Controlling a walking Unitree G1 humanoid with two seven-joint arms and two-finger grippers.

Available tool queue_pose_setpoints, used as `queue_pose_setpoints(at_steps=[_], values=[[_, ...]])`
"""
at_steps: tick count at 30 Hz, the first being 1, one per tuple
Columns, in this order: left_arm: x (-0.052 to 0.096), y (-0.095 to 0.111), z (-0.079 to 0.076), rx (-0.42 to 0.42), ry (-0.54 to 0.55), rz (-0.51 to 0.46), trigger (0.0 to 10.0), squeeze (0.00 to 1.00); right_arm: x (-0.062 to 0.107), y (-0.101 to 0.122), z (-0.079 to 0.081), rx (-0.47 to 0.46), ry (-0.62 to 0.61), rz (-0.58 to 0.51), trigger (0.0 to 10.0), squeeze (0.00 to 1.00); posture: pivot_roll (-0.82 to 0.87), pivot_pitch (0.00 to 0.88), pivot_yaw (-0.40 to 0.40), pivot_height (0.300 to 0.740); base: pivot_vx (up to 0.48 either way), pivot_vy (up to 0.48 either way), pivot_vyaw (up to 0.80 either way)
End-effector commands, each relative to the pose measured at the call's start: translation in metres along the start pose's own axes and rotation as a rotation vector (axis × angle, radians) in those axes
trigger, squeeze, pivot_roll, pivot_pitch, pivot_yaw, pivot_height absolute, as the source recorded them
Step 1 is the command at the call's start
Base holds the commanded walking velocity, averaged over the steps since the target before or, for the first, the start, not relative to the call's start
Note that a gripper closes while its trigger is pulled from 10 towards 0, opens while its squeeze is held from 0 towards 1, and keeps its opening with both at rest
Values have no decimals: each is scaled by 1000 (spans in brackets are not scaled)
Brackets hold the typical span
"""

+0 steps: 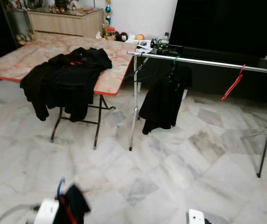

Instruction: Hang hanger

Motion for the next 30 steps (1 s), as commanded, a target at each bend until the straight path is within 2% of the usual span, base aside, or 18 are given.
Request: queue_pose_setpoints(at_steps=[1,5,11,13,15,18,22,25,30], values=[[2,-14,-7,2,-17,42,10000,0,1,2,-6,-2,-20,-2,10000,0,180,0,-23,740,0,0,0],[0,-7,-11,31,-21,3,10000,0,1,3,-9,-8,-34,-8,10000,0,181,0,-32,740,0,0,0],[-2,33,-5,81,-47,-184,10000,0,2,5,-14,-83,-65,-59,10000,0,180,0,-49,740,0,0,0],[-2,38,-4,86,-51,-207,10000,0,2,6,-15,-90,-67,-65,10000,0,182,0,-51,740,0,0,0],[4,63,-3,84,-72,-351,10000,0,3,8,-19,-94,-78,-89,10000,0,190,2,-59,740,0,0,0],[9,71,-6,87,-86,-421,10000,0,4,9,-21,-107,-81,-99,10000,0,196,6,-61,740,0,0,0],[20,76,-10,81,-97,-494,10000,0,4,9,-23,-120,-93,-106,10000,0,196,12,-58,740,0,0,0],[33,83,-21,91,-124,-545,10000,0,4,8,-24,-116,-102,-106,10000,0,201,18,-54,740,0,0,0],[40,93,-34,96,-172,-581,10000,0,4,6,-22,-117,-111,-100,10000,0,219,10,-43,740,0,0,0]])
Point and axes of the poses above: a point about 5 cm out from each wrist's last joint towards the gripper, its own x axis pointing back from the gripper into the wrist, its own y axis along the axis of the wrist's last joint, z = x × y, the point moved 2 cm from there along -x, pointing out of the wrist towards the gripper, and after that the axes turned 9 degrees about x, right-handed, at the moved point
